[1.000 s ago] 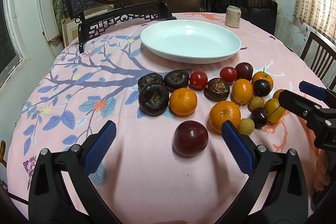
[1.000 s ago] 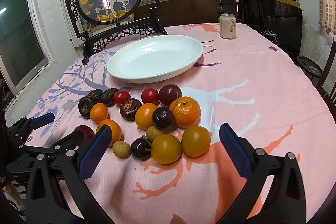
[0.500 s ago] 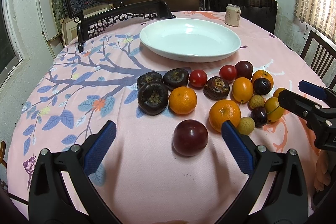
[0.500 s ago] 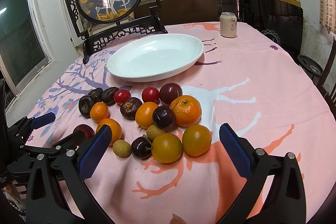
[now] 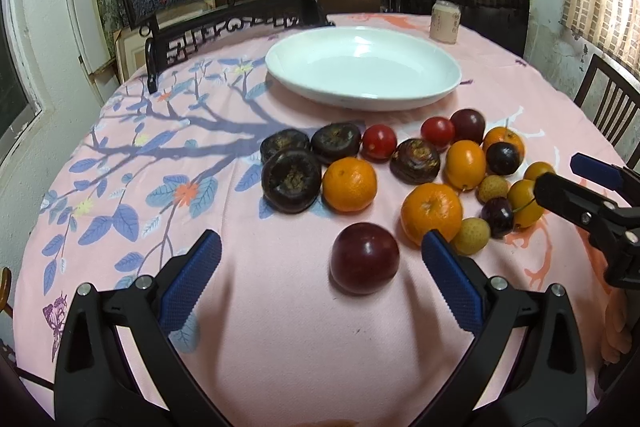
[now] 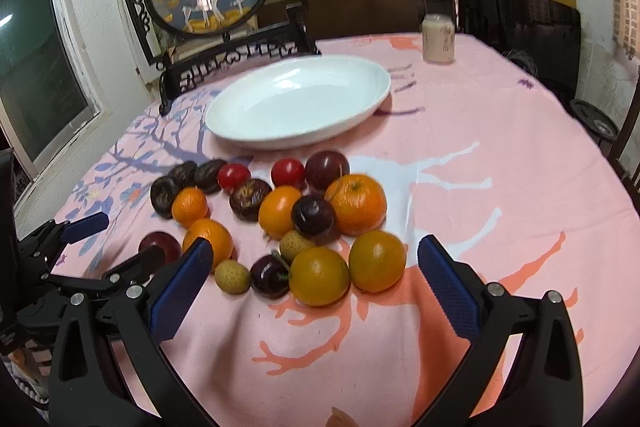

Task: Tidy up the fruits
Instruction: 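Close the left tool on a dark red plum while the right tool approaches a yellow tomato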

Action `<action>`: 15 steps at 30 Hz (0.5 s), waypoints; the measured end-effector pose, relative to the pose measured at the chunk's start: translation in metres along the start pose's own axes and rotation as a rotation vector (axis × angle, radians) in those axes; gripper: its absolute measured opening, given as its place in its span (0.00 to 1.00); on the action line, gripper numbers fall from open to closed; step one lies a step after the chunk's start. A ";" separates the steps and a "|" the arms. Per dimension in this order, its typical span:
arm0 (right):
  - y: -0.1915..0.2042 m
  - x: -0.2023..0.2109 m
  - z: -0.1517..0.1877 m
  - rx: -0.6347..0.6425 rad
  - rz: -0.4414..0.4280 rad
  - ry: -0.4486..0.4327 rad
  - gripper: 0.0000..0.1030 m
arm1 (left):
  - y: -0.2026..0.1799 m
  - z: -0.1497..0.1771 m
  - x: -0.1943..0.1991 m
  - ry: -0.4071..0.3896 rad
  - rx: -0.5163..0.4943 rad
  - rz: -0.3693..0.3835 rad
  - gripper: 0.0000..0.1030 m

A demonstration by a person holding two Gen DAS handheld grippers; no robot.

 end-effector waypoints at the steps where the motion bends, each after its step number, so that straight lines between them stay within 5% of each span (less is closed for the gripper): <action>1: -0.001 -0.003 0.002 0.004 -0.014 0.028 0.99 | 0.002 0.002 -0.004 0.018 0.007 0.004 0.98; 9: -0.012 -0.002 0.016 0.068 -0.090 0.105 0.99 | 0.002 0.006 -0.022 0.132 0.000 0.024 0.98; 12: -0.014 -0.002 0.018 0.105 -0.083 0.121 0.79 | 0.000 0.009 -0.031 0.187 -0.007 0.045 0.98; 15: -0.022 -0.001 0.018 0.088 -0.121 0.143 0.73 | 0.004 0.012 -0.029 0.193 0.018 0.073 0.98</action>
Point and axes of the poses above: each gripper's, at about its wrist camera, not at the fingertips, and x roughly against the way its jaws point, y to its left, z to its underside, the point moved 1 cm from there along -x, roughly the way its jaws point, and after that the axes turned 7 degrees about -x, right-handed, at the moved point
